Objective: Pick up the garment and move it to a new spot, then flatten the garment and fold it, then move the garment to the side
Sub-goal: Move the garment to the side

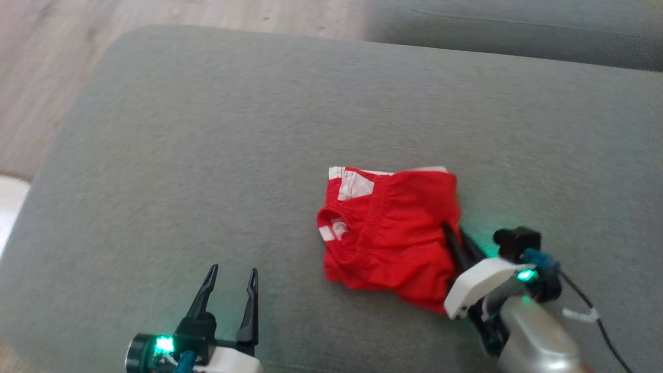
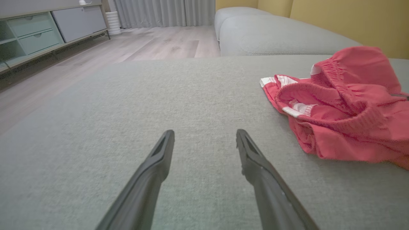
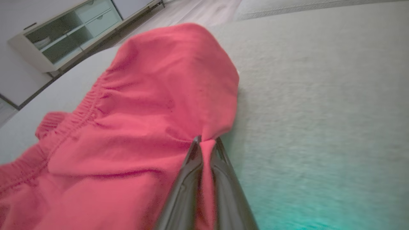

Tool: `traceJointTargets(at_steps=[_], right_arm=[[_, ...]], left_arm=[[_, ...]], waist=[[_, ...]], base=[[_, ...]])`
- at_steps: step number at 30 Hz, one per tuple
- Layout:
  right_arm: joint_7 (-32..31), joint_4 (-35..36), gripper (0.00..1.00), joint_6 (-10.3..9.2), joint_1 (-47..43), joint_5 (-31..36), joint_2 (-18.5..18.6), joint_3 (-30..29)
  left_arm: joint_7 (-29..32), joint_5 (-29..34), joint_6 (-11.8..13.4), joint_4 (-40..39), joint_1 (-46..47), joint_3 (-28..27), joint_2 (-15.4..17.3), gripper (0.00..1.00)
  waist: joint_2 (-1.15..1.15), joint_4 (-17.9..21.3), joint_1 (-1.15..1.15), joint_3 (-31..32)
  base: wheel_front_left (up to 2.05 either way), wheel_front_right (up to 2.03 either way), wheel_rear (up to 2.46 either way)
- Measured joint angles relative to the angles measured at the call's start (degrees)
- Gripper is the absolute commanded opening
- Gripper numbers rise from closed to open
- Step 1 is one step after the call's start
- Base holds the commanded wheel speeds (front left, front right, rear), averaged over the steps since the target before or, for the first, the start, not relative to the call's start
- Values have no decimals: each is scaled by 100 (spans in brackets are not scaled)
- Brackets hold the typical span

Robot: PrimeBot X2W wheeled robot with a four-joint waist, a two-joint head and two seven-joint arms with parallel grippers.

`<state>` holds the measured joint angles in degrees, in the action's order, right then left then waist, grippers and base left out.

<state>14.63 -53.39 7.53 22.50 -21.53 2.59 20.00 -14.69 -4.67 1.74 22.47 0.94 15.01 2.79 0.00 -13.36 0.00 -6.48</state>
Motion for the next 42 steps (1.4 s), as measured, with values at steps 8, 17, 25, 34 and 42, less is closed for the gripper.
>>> traceJointTargets(at_steps=[8,17,25,34,42], right_arm=[[-1,603,0,0,-14,590,30,-569],[-1,745,0,0,-16,653,30,-533],[-1,789,0,0,6,724,41,-491],[-4,508,0,0,1147,1285,455,-702],[-314,-175,0,0,2435,2146,1681,-1161]], left_arm=[[-1,-41,-30,-80,166,193,2,100],[-1,-194,-100,-104,695,794,0,100],[-1,-247,-132,-46,930,1100,-3,100],[-1,-81,-233,123,940,1061,4,100],[-1,51,-332,116,967,792,31,100]], waist=[[0,951,0,77],[0,2544,0,62],[0,3660,-1,-140],[0,3591,0,-612],[0,2943,1,-937]], base=[[0,0,0],[0,0,0],[0,0,0],[0,0,0],[0,0,0]])
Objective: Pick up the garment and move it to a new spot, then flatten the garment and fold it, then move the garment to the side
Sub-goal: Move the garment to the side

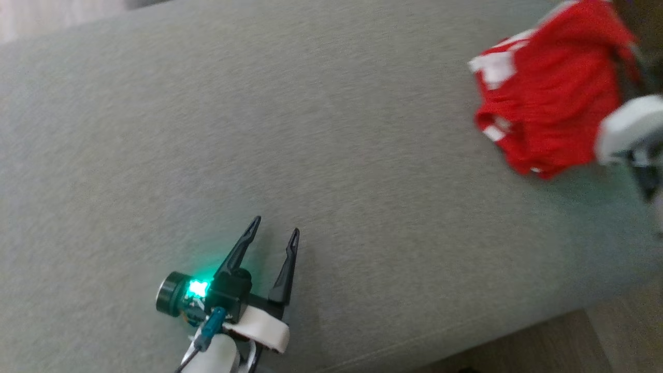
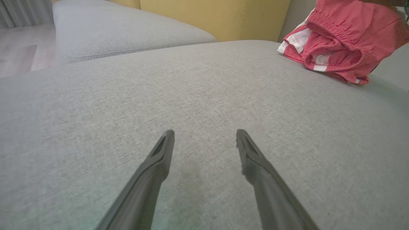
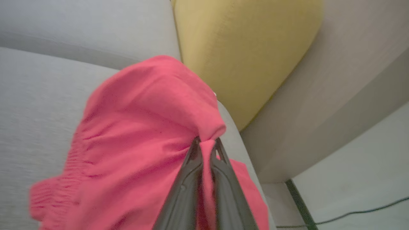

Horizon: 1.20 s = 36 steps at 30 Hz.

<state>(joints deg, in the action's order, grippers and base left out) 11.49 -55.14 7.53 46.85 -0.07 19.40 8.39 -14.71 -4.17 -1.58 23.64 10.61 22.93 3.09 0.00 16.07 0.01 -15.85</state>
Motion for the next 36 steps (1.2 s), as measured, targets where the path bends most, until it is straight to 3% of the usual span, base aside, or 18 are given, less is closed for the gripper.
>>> traceJointTargets(at_steps=[1,2,3,7,11,12,14,20,26,36], right_arm=[[-51,-122,0,0,36,149,153,-88],[-93,-250,38,0,63,274,282,-242],[-105,-357,100,0,73,390,407,-423],[-13,-482,100,0,93,825,615,-1327],[234,-218,100,0,127,972,226,-1871],[272,4,100,0,68,981,-170,-1869],[274,469,100,0,-109,856,-556,-1841],[291,1681,100,0,-1246,379,-1235,-1544],[290,2087,100,0,-2451,30,-1581,-1365],[290,2240,100,0,-3226,-805,-1638,-911]], left_arm=[[0,29,-1,0,7,-16,0,100],[0,33,-2,0,21,-26,-2,100],[0,46,-3,-1,47,-35,-2,100],[0,62,0,-20,153,-87,-7,100],[0,60,32,-34,154,-191,-13,100],[0,54,101,-60,143,-289,-12,100],[0,52,166,-109,105,-381,-23,100],[0,-37,398,-203,-54,-770,-30,100],[0,-23,515,-238,-190,-1017,-31,100],[0,-47,594,-237,-466,-1386,-37,100]], waist=[[0,-86,0,-39],[0,-168,0,-76],[0,-250,0,-113],[0,-539,0,-222],[0,-740,0,-167],[0,-805,-1,-57],[0,-885,-2,53],[0,-1232,-2,355],[0,-1676,-2,639],[0,-2117,-2,1117]], base=[[0,0,0],[0,0,0],[0,0,0],[0,0,0],[0,0,0],[0,0,0],[0,0,0],[0,0,0],[0,0,0],[0,0,0]])
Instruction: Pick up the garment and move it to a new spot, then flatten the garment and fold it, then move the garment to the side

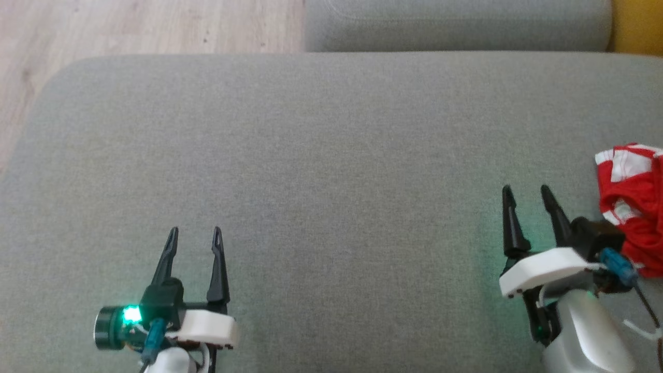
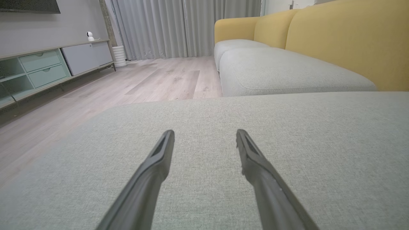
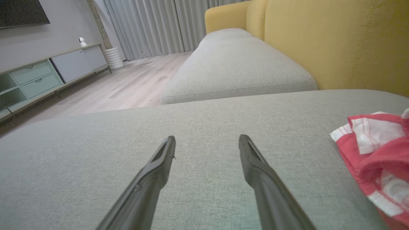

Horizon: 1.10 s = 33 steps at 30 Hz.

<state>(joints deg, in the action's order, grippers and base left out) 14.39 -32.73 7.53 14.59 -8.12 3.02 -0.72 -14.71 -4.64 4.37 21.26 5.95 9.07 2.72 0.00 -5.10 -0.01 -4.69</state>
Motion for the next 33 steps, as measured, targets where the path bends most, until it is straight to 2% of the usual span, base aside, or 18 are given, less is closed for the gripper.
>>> traceJointTargets(at_steps=[6,16,17,24,33], right_arm=[[0,60,100,0,-101,-99,-23,49],[0,147,100,0,-185,-298,-23,149],[0,151,0,0,-213,-298,-23,157],[-38,-348,0,0,-793,-339,-48,165],[-188,-221,0,0,-801,-928,-49,113]], left_arm=[[0,-2,-1,15,-101,-58,-2,100],[0,-274,-255,16,-302,-360,0,100],[0,-313,-296,11,-303,-366,0,0],[53,-396,-305,489,-598,-354,-5,0],[191,-1004,-342,445,-621,-375,-5,0]], waist=[[0,-16,0,176],[0,85,1,454],[0,94,1,467],[0,109,1,481],[0,139,1,477]], base=[[0,0,0],[0,0,0],[0,0,0],[0,0,0],[0,0,0]])
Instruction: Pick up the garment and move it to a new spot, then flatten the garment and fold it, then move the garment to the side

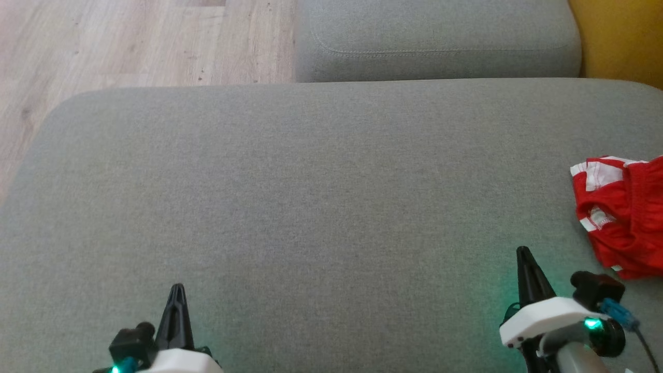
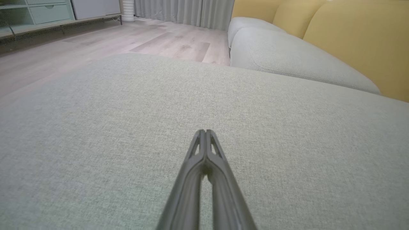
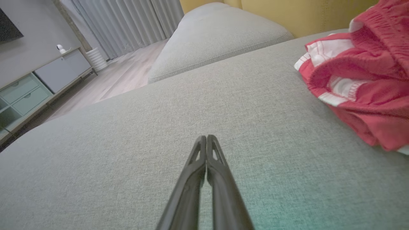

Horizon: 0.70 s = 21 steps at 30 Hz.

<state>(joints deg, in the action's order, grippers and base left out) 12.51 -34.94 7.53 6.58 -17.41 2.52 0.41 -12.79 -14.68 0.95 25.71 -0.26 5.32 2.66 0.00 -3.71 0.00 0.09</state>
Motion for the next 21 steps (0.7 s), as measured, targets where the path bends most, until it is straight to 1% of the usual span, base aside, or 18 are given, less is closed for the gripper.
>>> traceJointTargets(at_steps=[16,21], right_arm=[[-249,272,0,0,-6,-1037,0,-99],[-323,349,0,0,-8,-1358,0,-131]], left_arm=[[265,-1074,-146,-130,2,-154,-1,0],[331,-1405,-154,-187,7,-171,-1,0]], waist=[[0,52,0,-4],[0,68,0,-5]], base=[[0,0,0],[0,0,0]])
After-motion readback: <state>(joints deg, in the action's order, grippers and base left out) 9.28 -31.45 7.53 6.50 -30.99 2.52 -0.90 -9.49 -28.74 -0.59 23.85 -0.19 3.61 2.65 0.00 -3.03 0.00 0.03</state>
